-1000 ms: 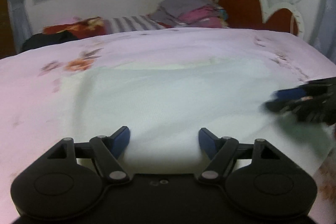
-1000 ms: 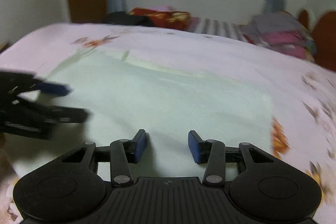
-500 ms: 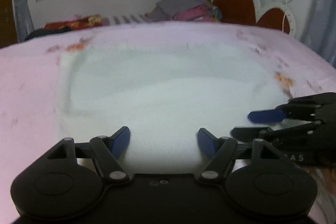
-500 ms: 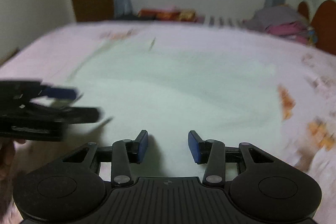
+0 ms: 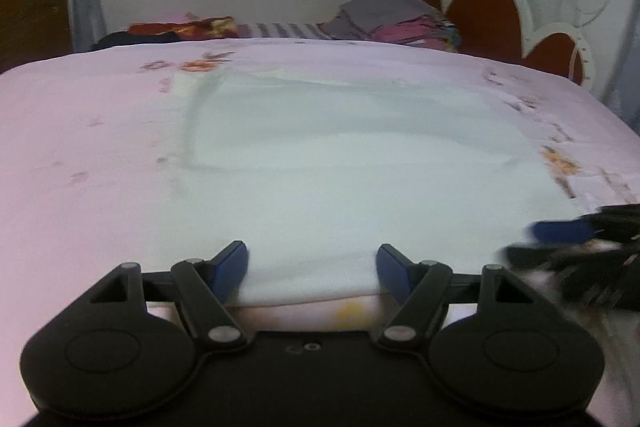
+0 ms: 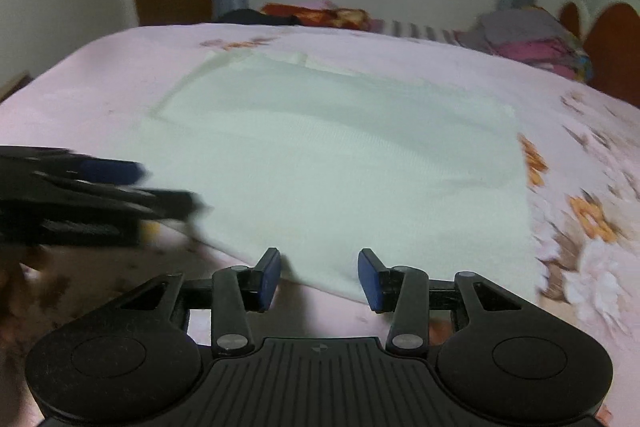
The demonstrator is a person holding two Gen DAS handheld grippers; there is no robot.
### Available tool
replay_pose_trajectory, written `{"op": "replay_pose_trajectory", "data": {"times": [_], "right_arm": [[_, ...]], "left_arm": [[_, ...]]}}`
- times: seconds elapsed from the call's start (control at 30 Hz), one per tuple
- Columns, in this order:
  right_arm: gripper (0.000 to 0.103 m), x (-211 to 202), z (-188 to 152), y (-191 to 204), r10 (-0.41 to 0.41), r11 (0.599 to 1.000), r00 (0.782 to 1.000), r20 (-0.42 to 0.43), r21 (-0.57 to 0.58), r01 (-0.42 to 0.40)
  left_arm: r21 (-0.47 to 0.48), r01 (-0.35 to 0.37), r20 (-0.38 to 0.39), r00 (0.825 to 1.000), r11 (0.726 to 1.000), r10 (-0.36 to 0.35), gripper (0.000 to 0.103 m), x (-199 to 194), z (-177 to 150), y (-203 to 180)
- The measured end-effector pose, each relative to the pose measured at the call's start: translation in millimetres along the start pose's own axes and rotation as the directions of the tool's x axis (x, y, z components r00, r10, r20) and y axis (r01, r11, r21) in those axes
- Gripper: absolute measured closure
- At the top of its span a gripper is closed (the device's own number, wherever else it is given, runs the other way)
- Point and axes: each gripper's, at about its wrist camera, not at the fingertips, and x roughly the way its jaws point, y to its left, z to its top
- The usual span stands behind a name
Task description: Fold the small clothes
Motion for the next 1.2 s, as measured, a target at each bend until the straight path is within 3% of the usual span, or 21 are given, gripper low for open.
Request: {"op": "replay_pose_trajectory", "data": {"times": [0.17,0.37,0.43,0.47,0.57,0.7,0.9,1.03,1.07,1.1,1.2], "right_arm": [[0.06,-8.9,-6.8,-55.8,-0.118,0.984,0.993,-0.026,0.128,0.12],[0.061,-20.6,-10.0,-86.2,-0.132,0.967,0.99,-0.045,0.216,0.138],[0.088,-28.7,-8.2,-83.3,-0.127,0.965,0.992,-0.015,0.23,0.128],[0.089,-30.3,-4.9,-82.4,-0.124,0.964,0.992,-0.007,0.236,0.122],[0.089,-34.5,-3.8,-78.9,-0.124,0.966,0.992,0.018,0.231,0.117],[0.089,-19.7,-11.8,-83.4,-0.126,0.968,0.991,-0.049,0.214,0.134],[0.089,-25.6,-10.5,-86.0,-0.13,0.966,0.991,-0.016,0.222,0.13],[0.089,-23.2,-12.0,-86.9,-0.138,0.969,0.989,-0.06,0.196,0.147],[0.089,-27.1,-11.4,-88.6,-0.134,0.967,0.99,-0.048,0.212,0.141],[0.089,-31.8,-11.8,-91.0,-0.126,0.965,0.992,-0.025,0.23,0.128],[0.089,-44.9,-14.2,-96.1,-0.114,0.962,0.993,0.018,0.253,0.106]], "left_arm": [[-0.07,-0.026,0.0,1.0,0.997,0.026,0.033,-6.6,-3.4,33.8],[-0.055,-0.043,-0.007,0.999,0.998,0.043,0.033,-6.8,-1.9,30.5],[-0.053,-0.048,-0.009,0.999,0.997,0.048,0.033,-6.5,-1.8,29.3],[-0.052,-0.049,-0.009,0.999,0.997,0.049,0.033,-6.6,-2.5,30.2],[-0.051,-0.048,-0.01,0.999,0.998,0.047,0.033,-6.8,-2.5,30.0],[-0.045,-0.049,-0.012,0.999,0.998,0.049,0.033,-6.7,-3.2,29.4],[-0.062,-0.051,-0.012,0.999,0.997,0.051,0.033,-6.1,-2.3,30.9],[-0.09,-0.082,-0.014,0.997,0.992,0.081,0.03,-10.4,-3.0,35.6],[-0.108,-0.123,-0.022,0.992,0.986,0.122,0.021,-12.4,-4.5,39.7],[-0.136,-0.154,-0.029,0.988,0.979,0.151,0.02,-14.4,-7.4,45.9],[-0.267,-0.147,-0.023,0.989,0.952,0.146,0.029,-26.8,-18.6,66.0]]}}
